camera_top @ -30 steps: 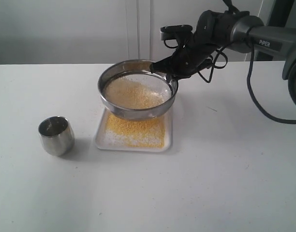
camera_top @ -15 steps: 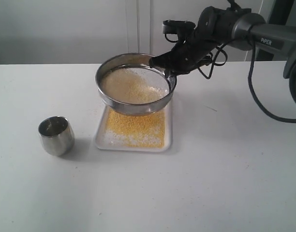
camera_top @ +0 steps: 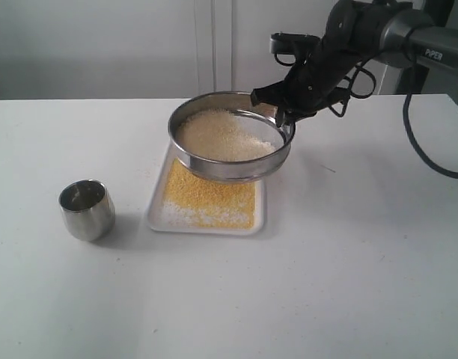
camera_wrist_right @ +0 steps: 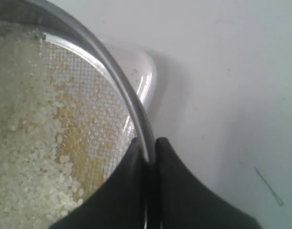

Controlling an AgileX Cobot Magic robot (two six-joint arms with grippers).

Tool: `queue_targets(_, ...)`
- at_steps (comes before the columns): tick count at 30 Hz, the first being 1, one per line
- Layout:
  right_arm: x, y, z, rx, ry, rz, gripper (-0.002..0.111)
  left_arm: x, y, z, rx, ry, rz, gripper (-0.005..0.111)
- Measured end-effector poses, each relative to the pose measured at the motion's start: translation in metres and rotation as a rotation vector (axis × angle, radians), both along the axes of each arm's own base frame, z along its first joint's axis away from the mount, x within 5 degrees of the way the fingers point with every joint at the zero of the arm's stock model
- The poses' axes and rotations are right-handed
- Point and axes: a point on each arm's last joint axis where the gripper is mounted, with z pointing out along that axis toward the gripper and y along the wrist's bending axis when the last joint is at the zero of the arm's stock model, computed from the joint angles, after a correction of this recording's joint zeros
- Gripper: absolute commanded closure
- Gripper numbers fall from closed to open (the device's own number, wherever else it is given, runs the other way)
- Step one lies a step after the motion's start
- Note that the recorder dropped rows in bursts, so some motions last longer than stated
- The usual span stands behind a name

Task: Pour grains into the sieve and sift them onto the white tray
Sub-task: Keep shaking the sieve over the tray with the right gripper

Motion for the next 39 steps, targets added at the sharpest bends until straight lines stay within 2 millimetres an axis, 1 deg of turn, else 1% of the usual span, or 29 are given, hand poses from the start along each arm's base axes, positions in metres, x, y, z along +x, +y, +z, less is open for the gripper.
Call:
queue_targets(1, -0.002, 0.000, 0.000, -0.015, 0.004, 0.026, 0.108, 0.000, 0.000, 0.000, 0.000, 0.000, 0.000, 0.107)
queue_targets(4, 0.006, 0.004, 0.001, 0.016, -0.070, -0.018, 0.108, 0.000, 0.000, 0.000, 0.000, 0.000, 0.000, 0.107)
queue_targets(6, 0.005, 0.006, 0.000, 0.042, -0.048, -0.036, 0.108, 0.000, 0.000, 0.000, 0.000, 0.000, 0.000, 0.107)
queue_targets(8, -0.002, 0.007, -0.003, 0.019, 0.014, 0.021, 0.108, 0.000, 0.000, 0.000, 0.000, 0.000, 0.000, 0.107)
queue_targets(10, -0.004, 0.007, -0.007, -0.023, 0.013, 0.089, 0.108, 0.000, 0.000, 0.000, 0.000, 0.000, 0.000, 0.107)
queue_targets(11, -0.003, 0.008, -0.010, -0.026, -0.007, 0.087, 0.108, 0.000, 0.000, 0.000, 0.000, 0.000, 0.000, 0.107)
queue_targets(12, 0.000, 0.010, -0.010, -0.003, -0.023, 0.043, 0.108, 0.000, 0.000, 0.000, 0.000, 0.000, 0.000, 0.107)
queue_targets(13, -0.001, 0.011, -0.009, 0.032, 0.003, 0.016, 0.108, 0.000, 0.000, 0.000, 0.000, 0.000, 0.000, 0.107)
queue_targets(15, -0.006, 0.012, -0.006, 0.005, 0.015, 0.097, 0.108, 0.000, 0.000, 0.000, 0.000, 0.000, 0.000, 0.107)
queue_targets(16, -0.003, 0.012, -0.006, -0.002, -0.025, 0.098, 0.108, 0.000, 0.000, 0.000, 0.000, 0.000, 0.000, 0.107)
queue_targets(17, 0.003, 0.014, -0.011, 0.040, -0.043, 0.022, 0.108, 0.000, 0.000, 0.000, 0.000, 0.000, 0.000, 0.107)
queue_targets(18, 0.002, 0.015, -0.014, 0.057, -0.010, 0.008, 0.108, 0.000, 0.000, 0.000, 0.000, 0.000, 0.000, 0.107)
queue_targets(19, -0.003, 0.016, -0.017, 0.034, 0.023, 0.067, 0.108, 0.000, 0.000, 0.000, 0.000, 0.000, 0.000, 0.107)
queue_targets(20, -0.003, 0.015, -0.019, 0.012, 0.014, 0.098, 0.108, 0.000, 0.000, 0.000, 0.000, 0.000, 0.000, 0.107)
queue_targets(21, 0.001, 0.014, -0.023, 0.004, -0.016, 0.076, 0.108, 0.000, 0.000, 0.000, 0.000, 0.000, 0.000, 0.107)
queue_targets(22, 0.001, 0.015, -0.025, 0.041, 0.013, 0.020, 0.108, 0.000, 0.000, 0.000, 0.000, 0.000, 0.000, 0.107)
queue_targets(23, -0.002, 0.016, -0.025, 0.047, 0.045, 0.026, 0.108, 0.000, 0.000, 0.000, 0.000, 0.000, 0.000, 0.107)
queue_targets(24, -0.006, 0.016, -0.022, 0.028, 0.055, 0.083, 0.108, 0.000, 0.000, 0.000, 0.000, 0.000, 0.000, 0.107)
queue_targets(25, -0.003, 0.016, -0.020, 0.020, 0.010, 0.092, 0.108, 0.000, 0.000, 0.000, 0.000, 0.000, 0.000, 0.107)
queue_targets(26, 0.004, 0.019, -0.019, 0.051, -0.052, 0.036, 0.108, 0.000, 0.000, 0.000, 0.000, 0.000, 0.000, 0.107)
queue_targets(27, 0.005, 0.020, -0.017, 0.085, -0.047, 0.003, 0.108, 0.000, 0.000, 0.000, 0.000, 0.000, 0.000, 0.107)
queue_targets(29, -0.002, 0.022, -0.009, 0.077, -0.019, 0.090, 0.108, 0.000, 0.000, 0.000, 0.000, 0.000, 0.000, 0.107)
queue_targets(30, 0.001, 0.024, -0.007, 0.048, -0.090, 0.124, 0.108, 0.000, 0.000, 0.000, 0.000, 0.000, 0.000, 0.107)
queue_targets(31, 0.003, 0.026, -0.010, 0.060, -0.097, 0.091, 0.108, 0.000, 0.000, 0.000, 0.000, 0.000, 0.000, 0.107)
queue_targets(33, -0.001, 0.029, -0.012, 0.098, -0.031, 0.058, 0.108, 0.000, 0.000, 0.000, 0.000, 0.000, 0.000, 0.107)
queue_targets(35, -0.011, 0.030, -0.015, 0.063, 0.030, 0.153, 0.108, 0.000, 0.000, 0.000, 0.000, 0.000, 0.000, 0.107)
queue_targets(36, -0.013, 0.032, -0.018, 0.041, 0.025, 0.189, 0.108, 0.000, 0.000, 0.000, 0.000, 0.000, 0.000, 0.107)
queue_targets(37, -0.010, 0.033, -0.018, 0.023, -0.026, 0.199, 0.108, 0.000, 0.000, 0.000, 0.000, 0.000, 0.000, 0.107)
queue_targets(39, -0.001, 0.039, -0.022, 0.055, -0.107, 0.120, 0.108, 0.000, 0.000, 0.000, 0.000, 0.000, 0.000, 0.107)
